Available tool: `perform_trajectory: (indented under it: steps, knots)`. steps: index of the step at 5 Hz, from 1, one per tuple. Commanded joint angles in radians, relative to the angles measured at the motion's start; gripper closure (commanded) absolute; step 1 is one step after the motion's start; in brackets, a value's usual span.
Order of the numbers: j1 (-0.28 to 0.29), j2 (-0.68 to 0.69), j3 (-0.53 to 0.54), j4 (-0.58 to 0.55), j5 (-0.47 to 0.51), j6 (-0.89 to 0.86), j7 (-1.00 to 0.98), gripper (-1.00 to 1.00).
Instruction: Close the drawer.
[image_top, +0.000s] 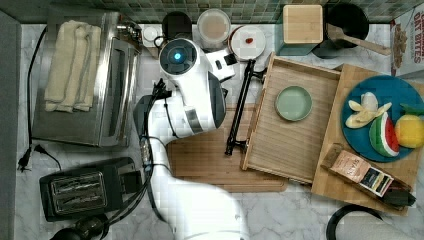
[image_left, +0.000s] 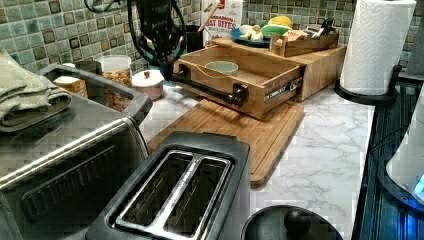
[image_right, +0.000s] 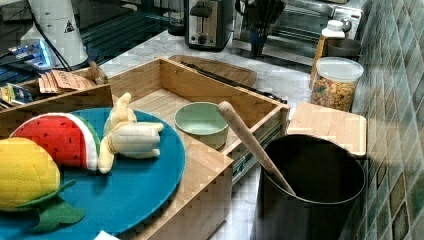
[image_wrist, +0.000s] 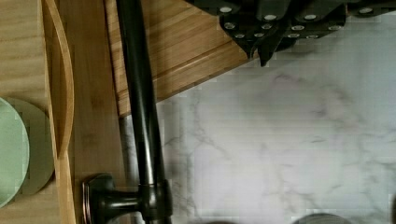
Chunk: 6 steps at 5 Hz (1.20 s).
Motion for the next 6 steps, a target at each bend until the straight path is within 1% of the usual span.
perform_trajectory:
  steps: [1,2,4,5,6]
  knots:
    - [-0.010,0.030,-0.029,0.049,-0.045,0.058,0.040,1.00]
    - [-0.024,0.032,-0.029,0.027,-0.047,0.111,0.017,1.00]
    - [-0.055,0.034,-0.032,0.000,-0.059,0.126,-0.059,1.00]
    - [-0.082,0.035,-0.030,-0.031,-0.035,0.149,-0.098,1.00]
    - [-0.097,0.021,-0.031,-0.059,-0.009,0.150,-0.122,1.00]
